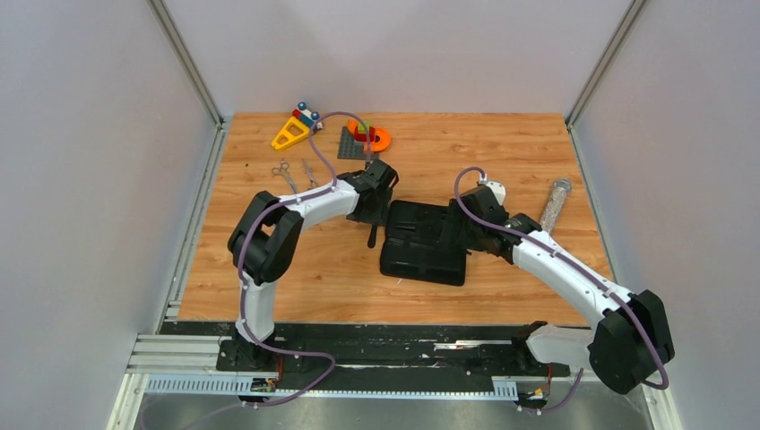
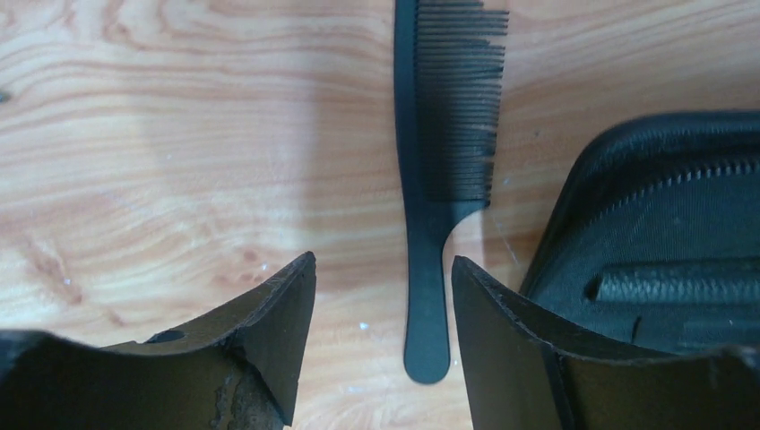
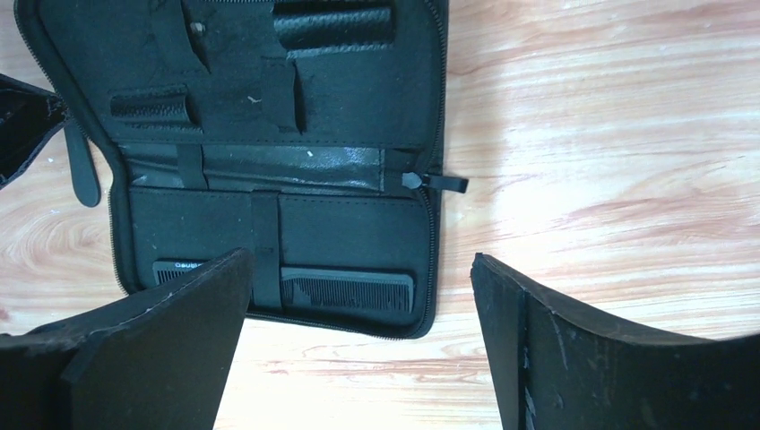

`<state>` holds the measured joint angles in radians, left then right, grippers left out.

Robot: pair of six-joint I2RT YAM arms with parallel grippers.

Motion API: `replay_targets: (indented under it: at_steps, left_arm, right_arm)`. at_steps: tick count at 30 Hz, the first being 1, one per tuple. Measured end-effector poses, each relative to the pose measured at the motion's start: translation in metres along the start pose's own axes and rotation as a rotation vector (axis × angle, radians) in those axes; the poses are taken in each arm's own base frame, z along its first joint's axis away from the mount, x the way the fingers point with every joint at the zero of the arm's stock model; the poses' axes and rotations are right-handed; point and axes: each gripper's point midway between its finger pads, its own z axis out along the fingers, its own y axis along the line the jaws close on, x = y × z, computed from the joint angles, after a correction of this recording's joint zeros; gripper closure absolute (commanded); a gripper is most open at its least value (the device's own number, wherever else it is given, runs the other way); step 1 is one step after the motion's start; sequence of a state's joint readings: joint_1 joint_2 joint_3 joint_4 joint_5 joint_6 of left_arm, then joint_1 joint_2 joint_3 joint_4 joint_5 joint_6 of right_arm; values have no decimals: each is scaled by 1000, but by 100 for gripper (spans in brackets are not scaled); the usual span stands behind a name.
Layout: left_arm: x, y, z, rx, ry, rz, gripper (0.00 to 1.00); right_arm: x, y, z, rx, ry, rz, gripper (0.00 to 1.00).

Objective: Sort the hair-cutting tools

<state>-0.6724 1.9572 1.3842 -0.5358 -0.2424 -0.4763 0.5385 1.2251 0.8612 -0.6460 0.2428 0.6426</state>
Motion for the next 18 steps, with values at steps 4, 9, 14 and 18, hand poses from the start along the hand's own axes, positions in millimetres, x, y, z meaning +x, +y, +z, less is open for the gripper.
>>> replay_targets:
  at_steps: [4, 9, 14, 18]
  left_arm:
    - [-3, -5, 14, -12, 28, 24, 43]
    - [-4, -9, 18, -2, 40, 31, 56]
    - [2, -11, 17, 22, 57, 32, 74]
    - [19, -3, 8, 29, 70, 34, 82]
  right_arm:
    - [-7, -5, -3, 9, -25, -7, 5]
    - [-17, -11, -8, 9, -59, 6, 5]
    - [-21, -15, -10, 13, -70, 22, 5]
    - [-18, -16, -8, 15, -62, 24, 5]
